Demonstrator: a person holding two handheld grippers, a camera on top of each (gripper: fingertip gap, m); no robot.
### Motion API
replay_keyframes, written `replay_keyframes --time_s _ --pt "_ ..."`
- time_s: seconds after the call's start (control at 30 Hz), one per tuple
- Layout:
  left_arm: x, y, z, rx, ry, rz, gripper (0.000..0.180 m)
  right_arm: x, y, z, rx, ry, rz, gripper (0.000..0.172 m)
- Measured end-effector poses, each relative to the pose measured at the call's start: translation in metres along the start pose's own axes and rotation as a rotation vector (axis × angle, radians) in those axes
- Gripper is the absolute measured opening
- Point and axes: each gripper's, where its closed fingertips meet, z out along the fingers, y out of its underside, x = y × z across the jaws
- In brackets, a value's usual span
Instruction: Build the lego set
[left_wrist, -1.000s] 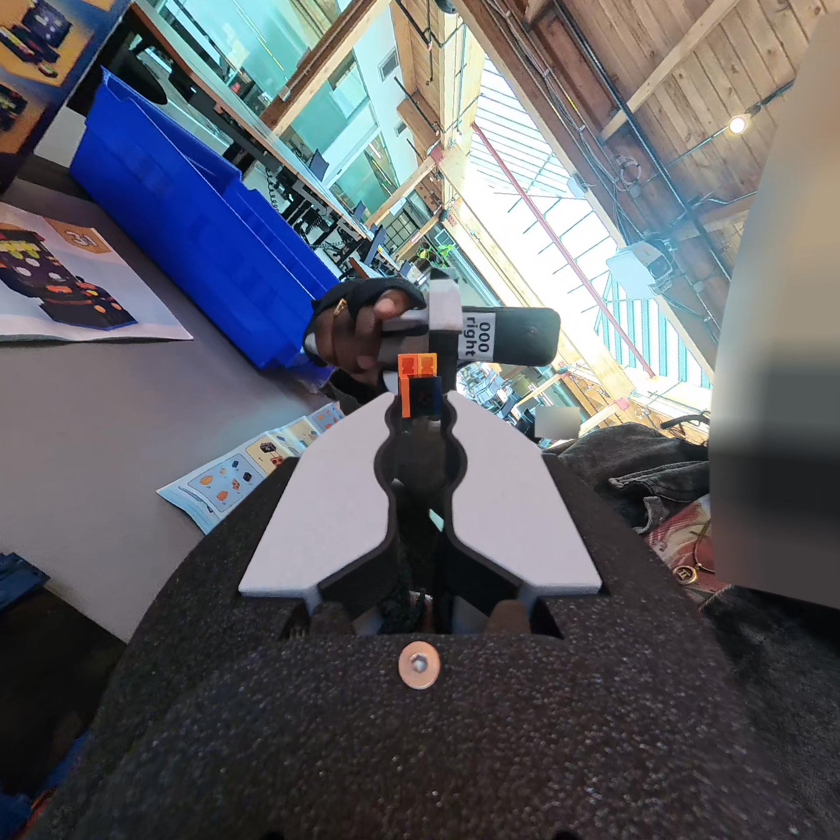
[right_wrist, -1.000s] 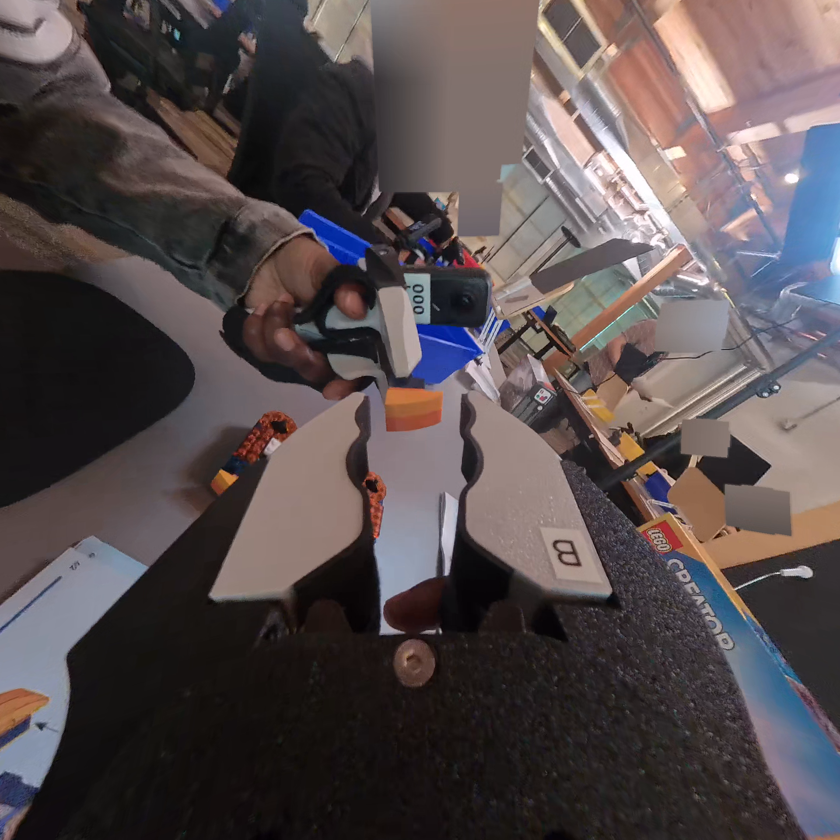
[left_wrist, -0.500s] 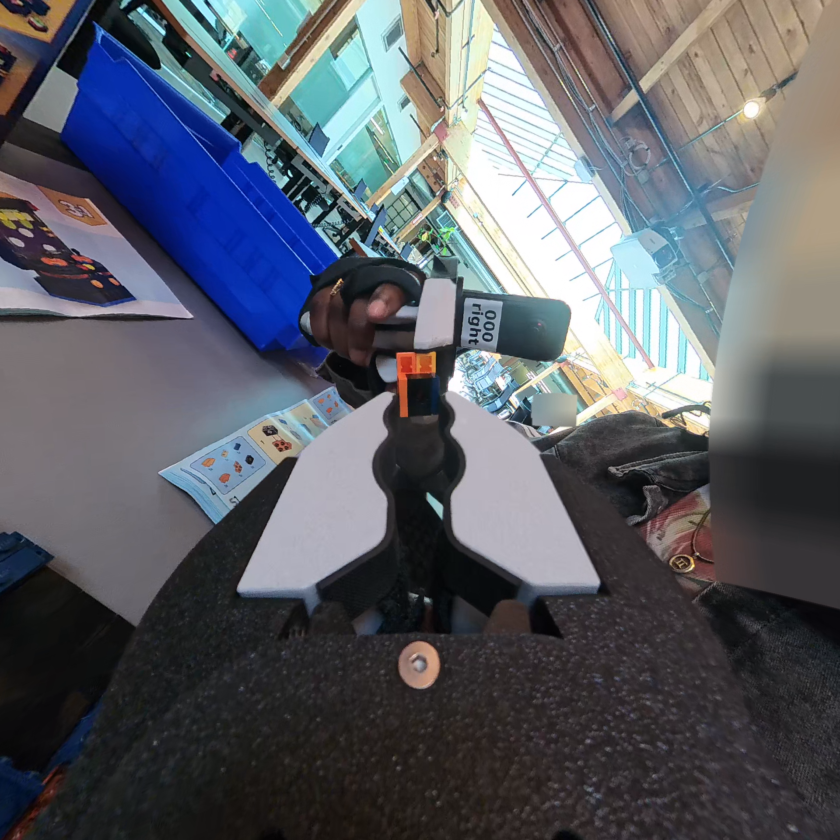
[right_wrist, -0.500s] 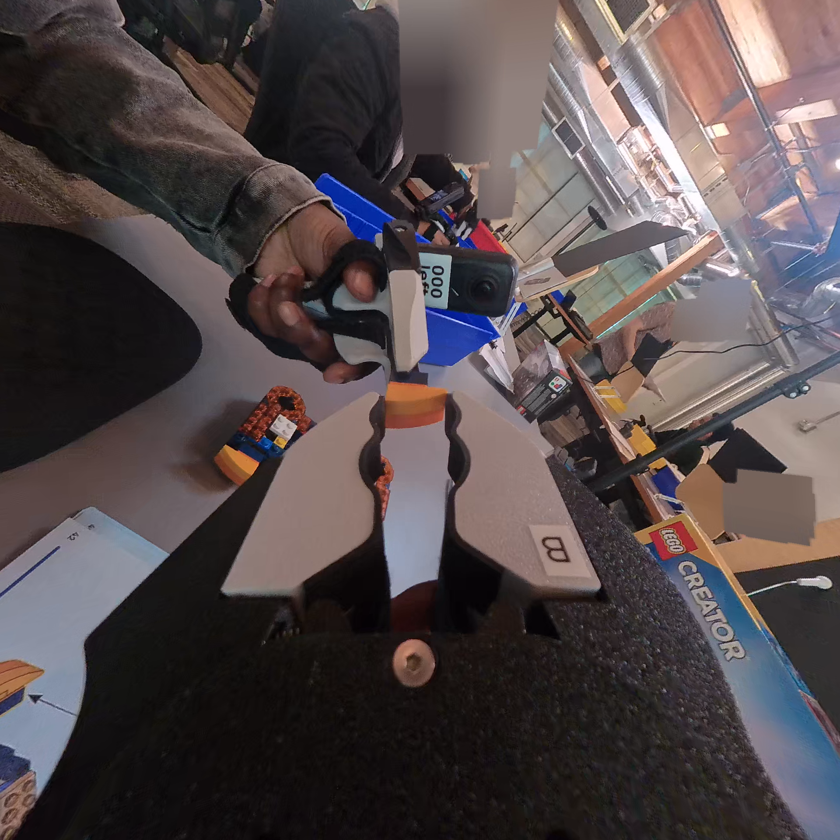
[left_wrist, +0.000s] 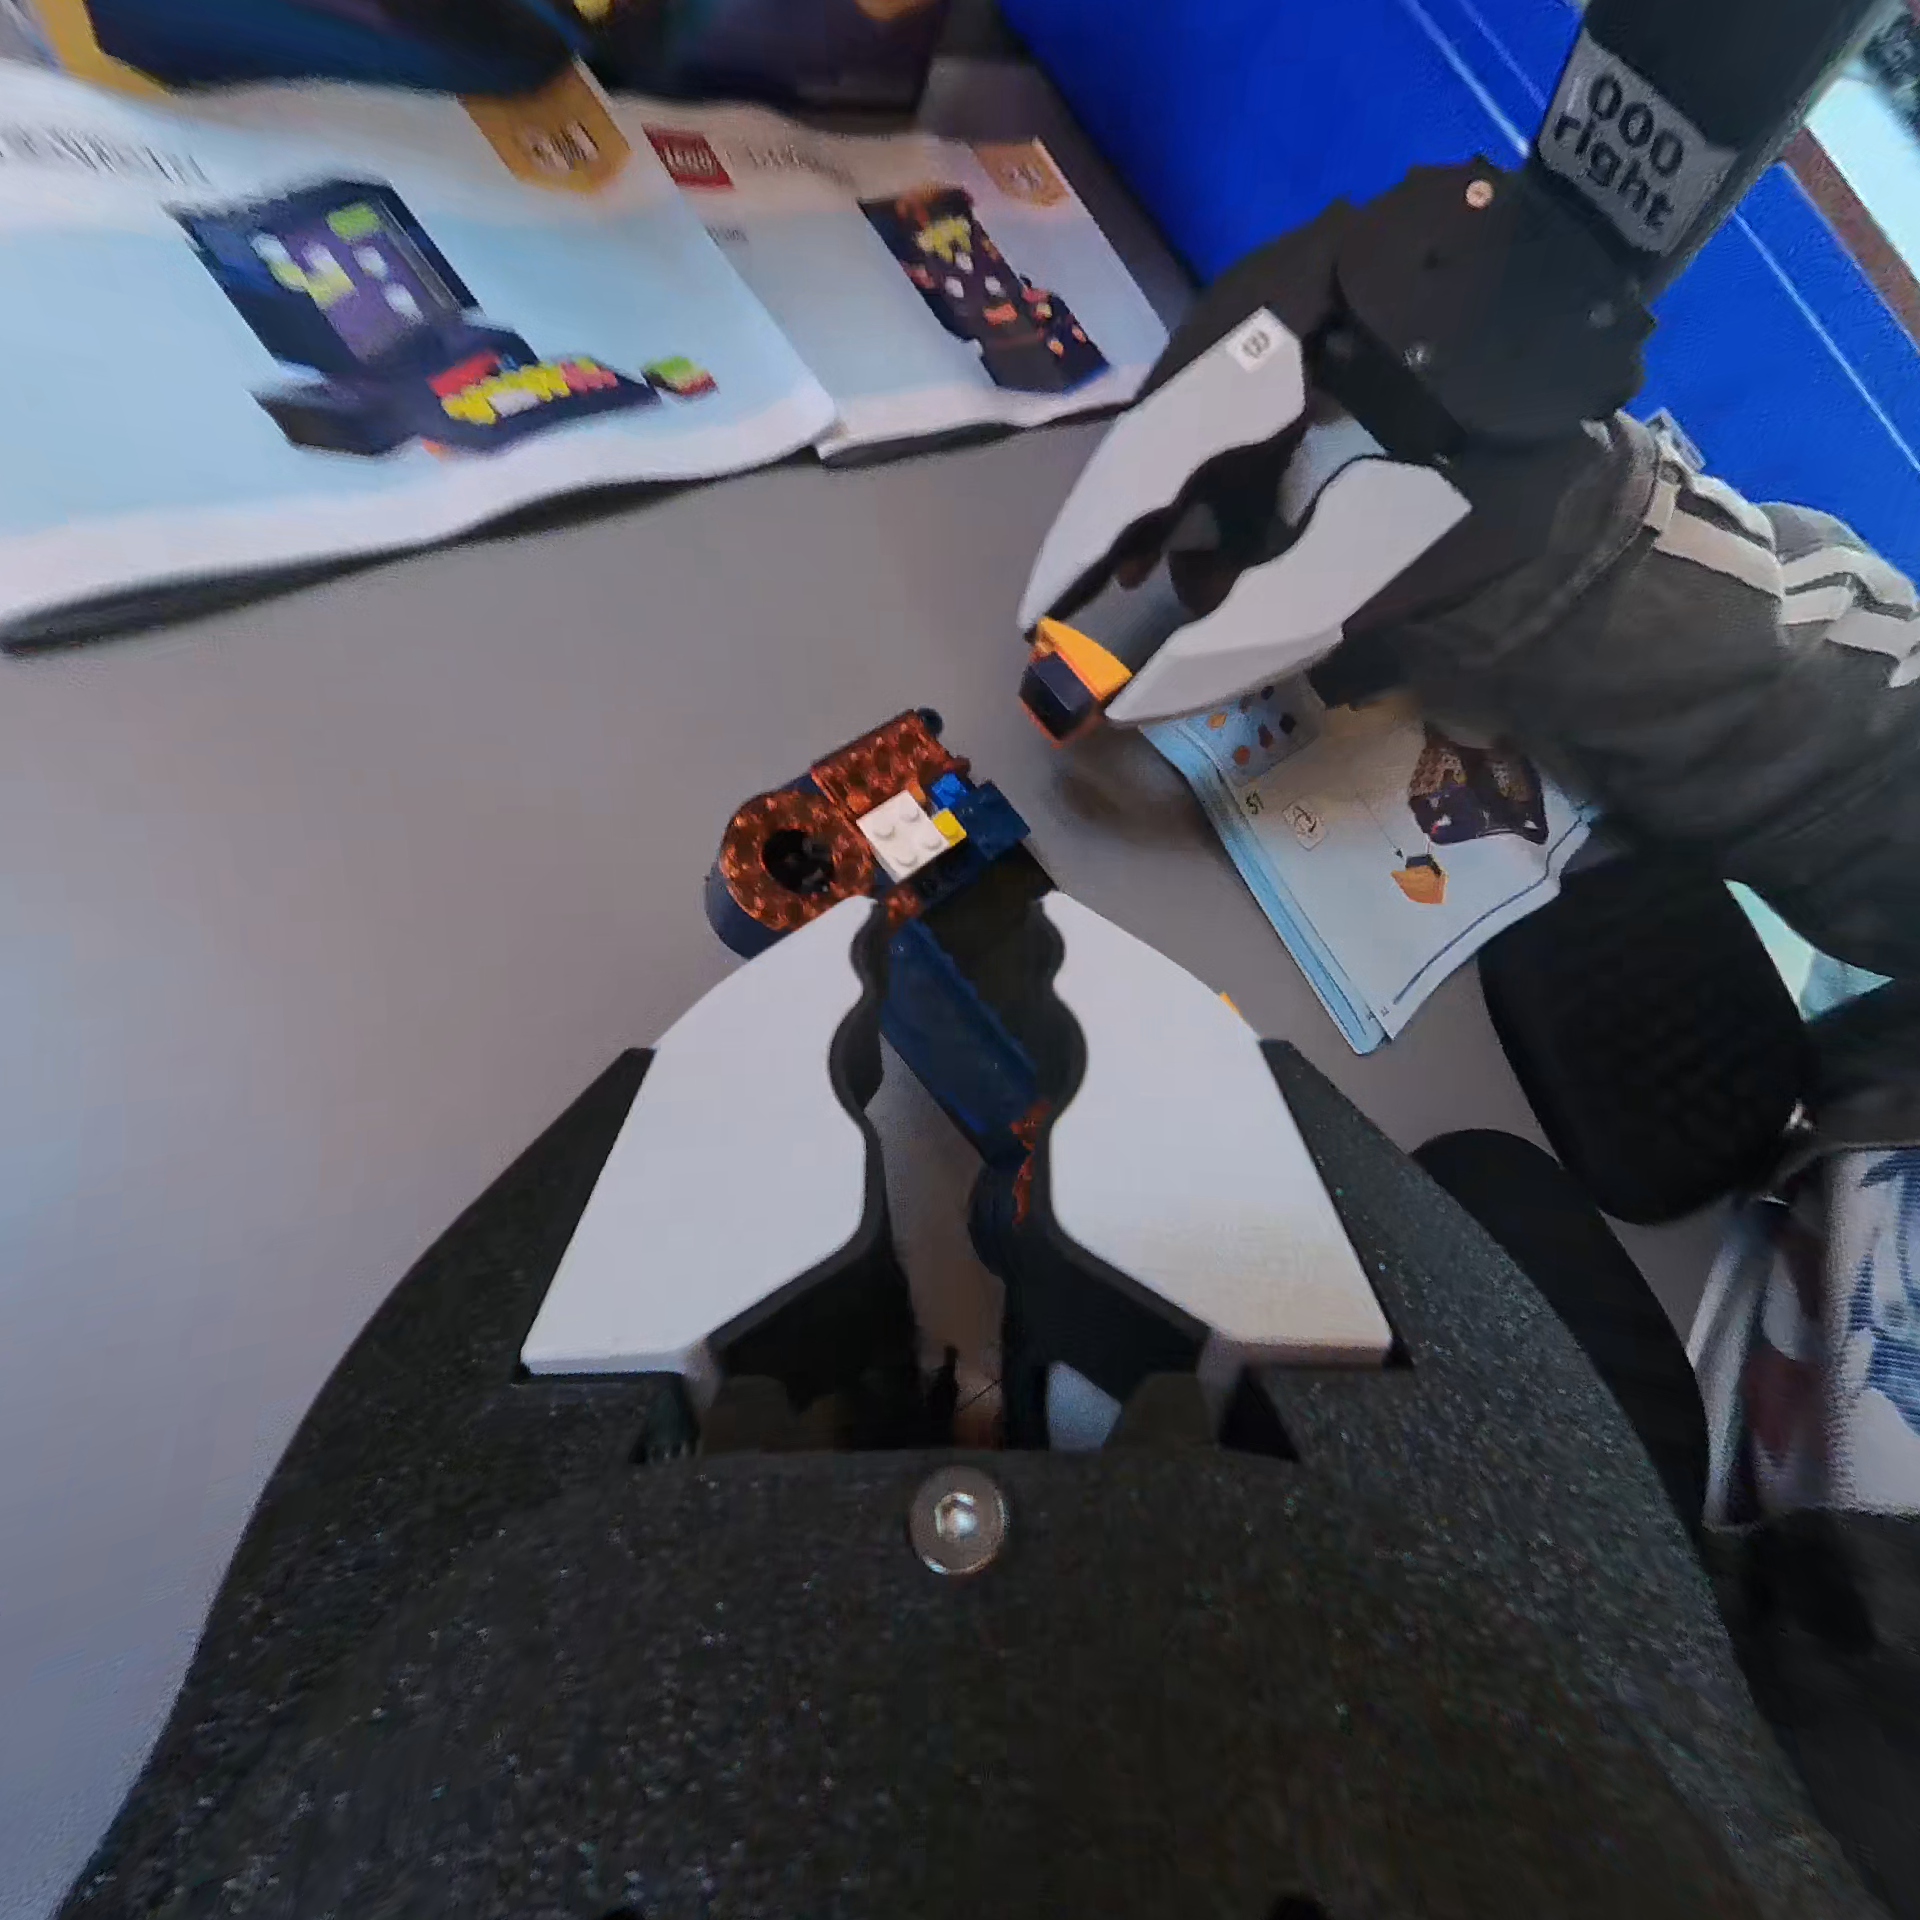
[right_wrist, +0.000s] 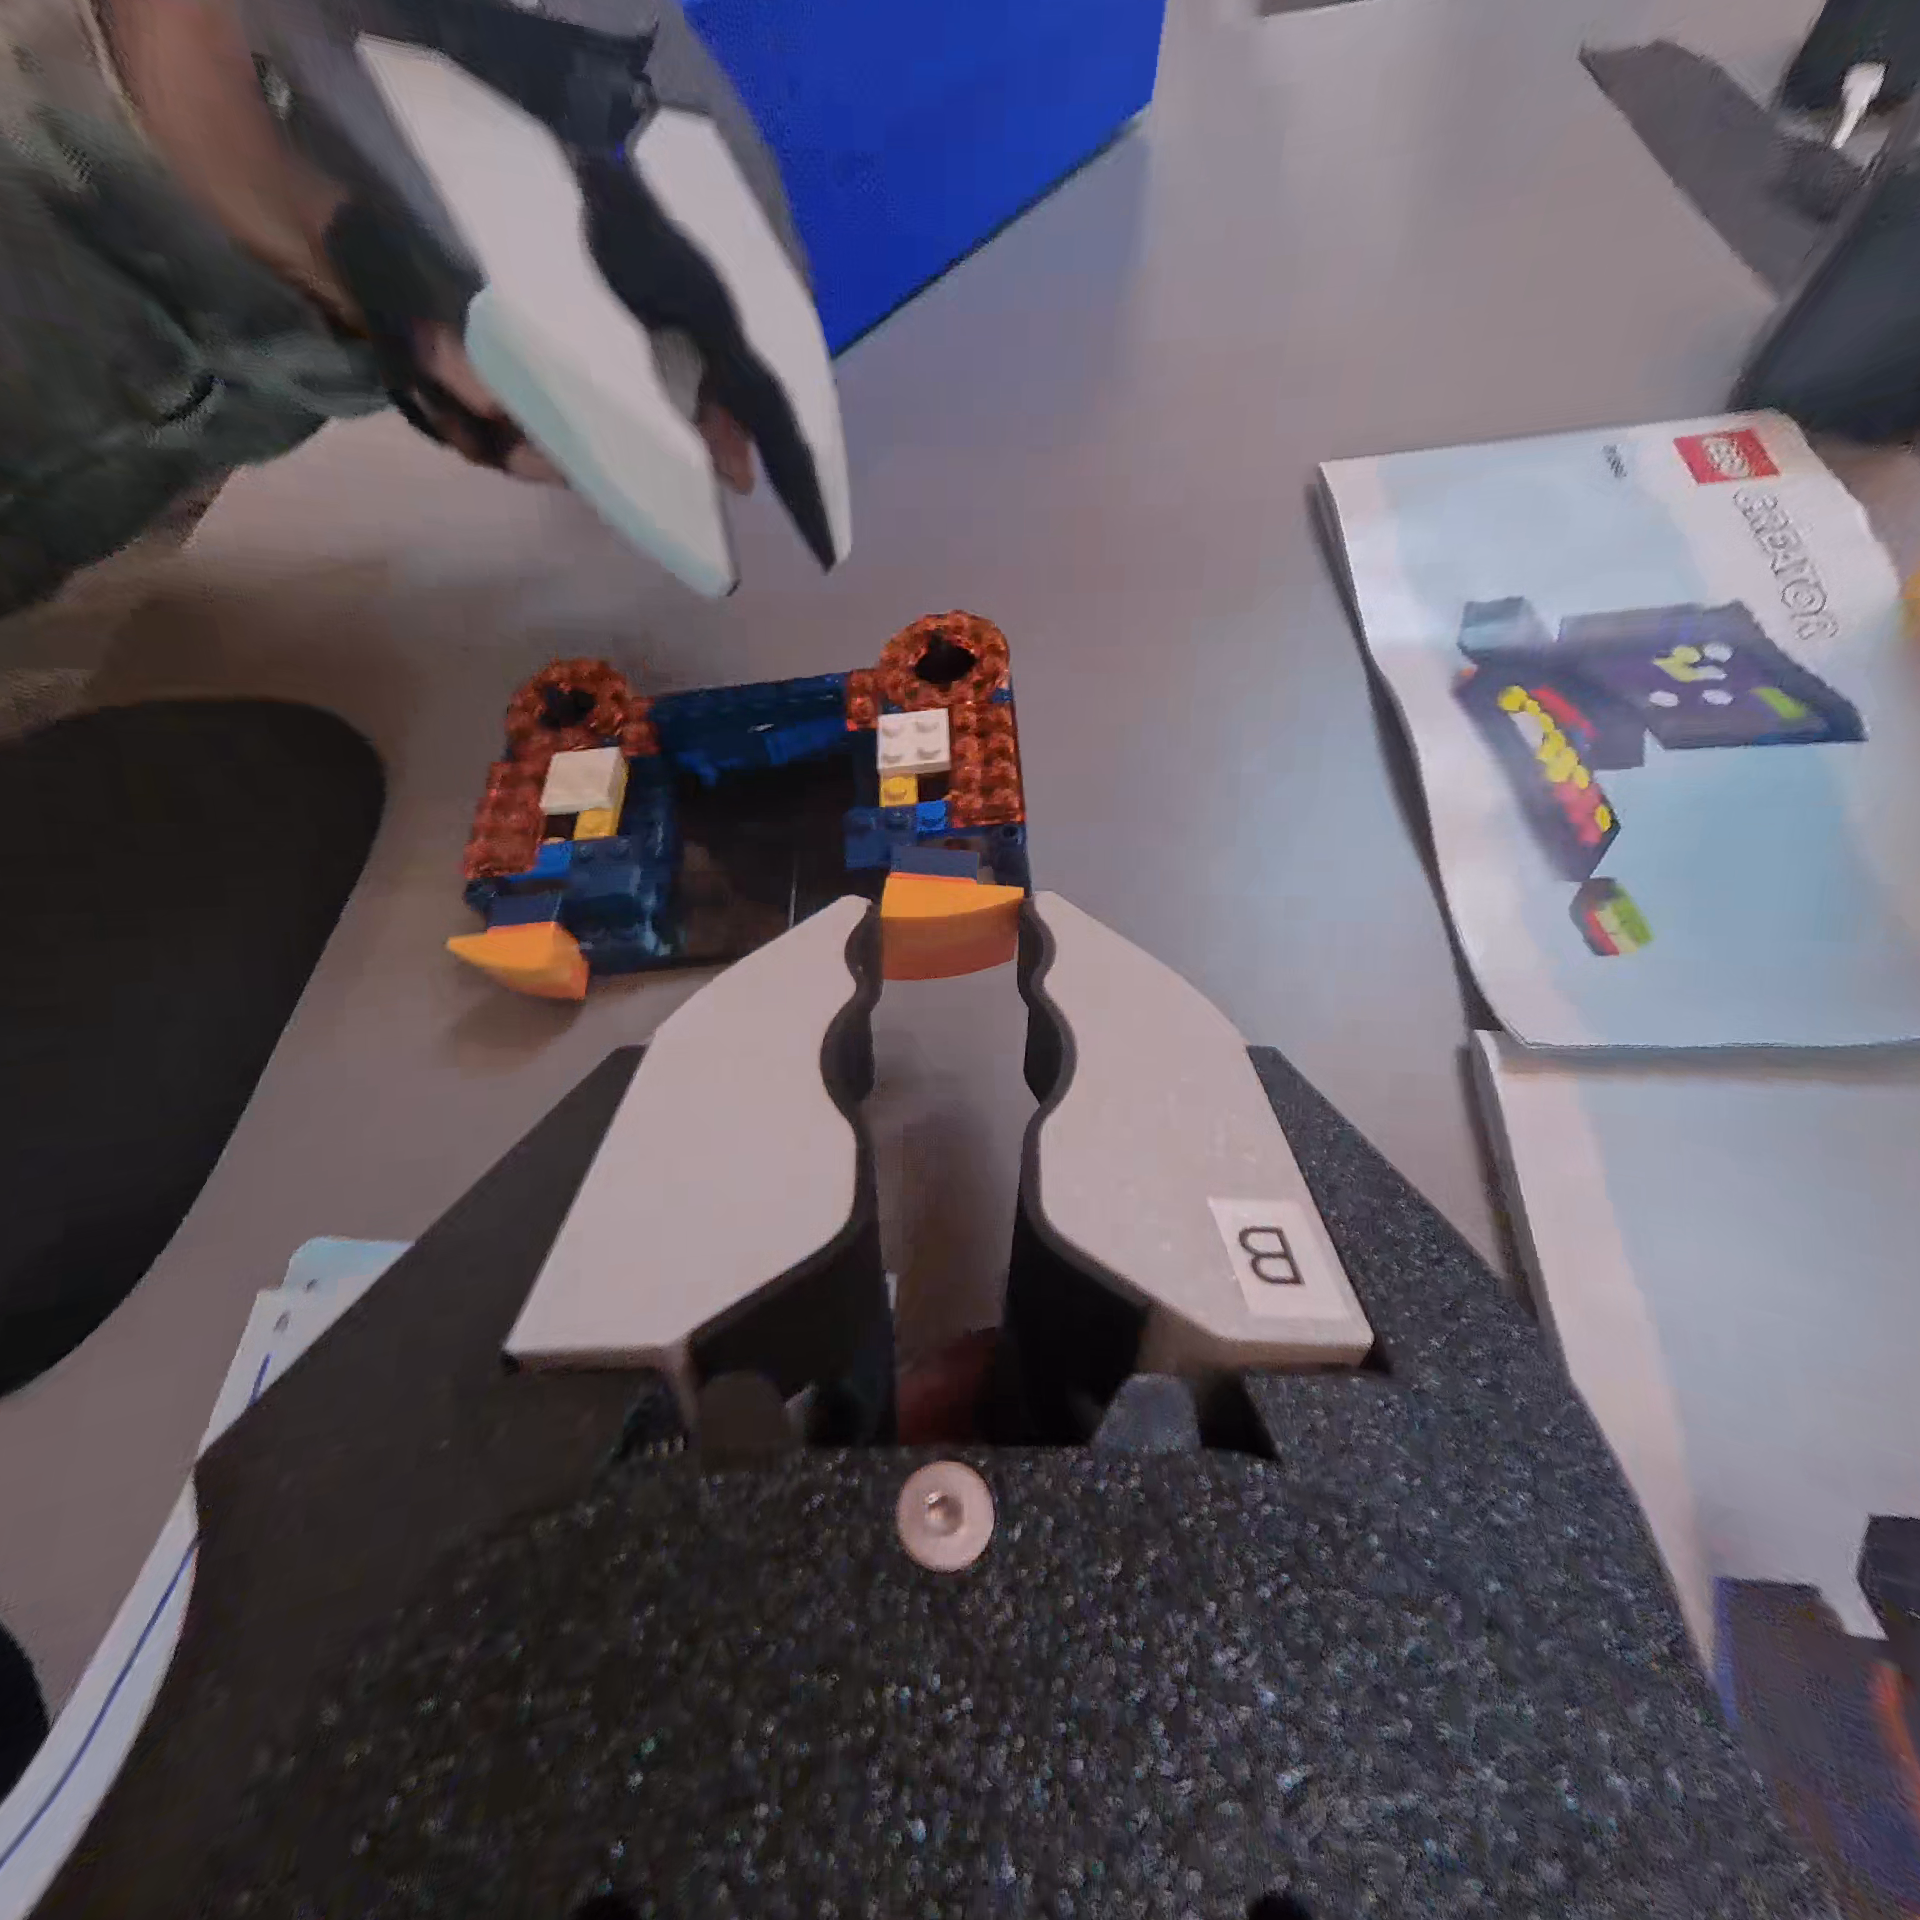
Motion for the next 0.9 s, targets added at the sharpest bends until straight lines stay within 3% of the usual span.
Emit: replay_keyframes --time_s 0.23,0.47,0.53,0.7,0.9 --pt "0.001 0.012 0.015 -0.039 0.076 -0.033 0.038 0.007 0.007 0.012 -0.033 0.034 -0.045 0.024" --pt "0.005 0.014 0.017 -0.003 0.143 -0.057 0.039 0.008 0.006 0.007 -0.027 0.068 -0.134 0.025" --pt "0.010 0.016 0.015 0.010 0.172 -0.068 0.039 0.001 -0.004 -0.008 0.058 0.057 -0.160 0.025" --pt "0.024 0.021 0.012 0.046 0.268 -0.085 0.039 -0.039 -0.046 -0.060 0.475 -0.066 -0.322 0.024" --pt "0.025 0.020 0.007 0.070 0.278 -0.066 0.038 -0.044 -0.047 -0.073 0.571 -0.067 -0.359 0.024"
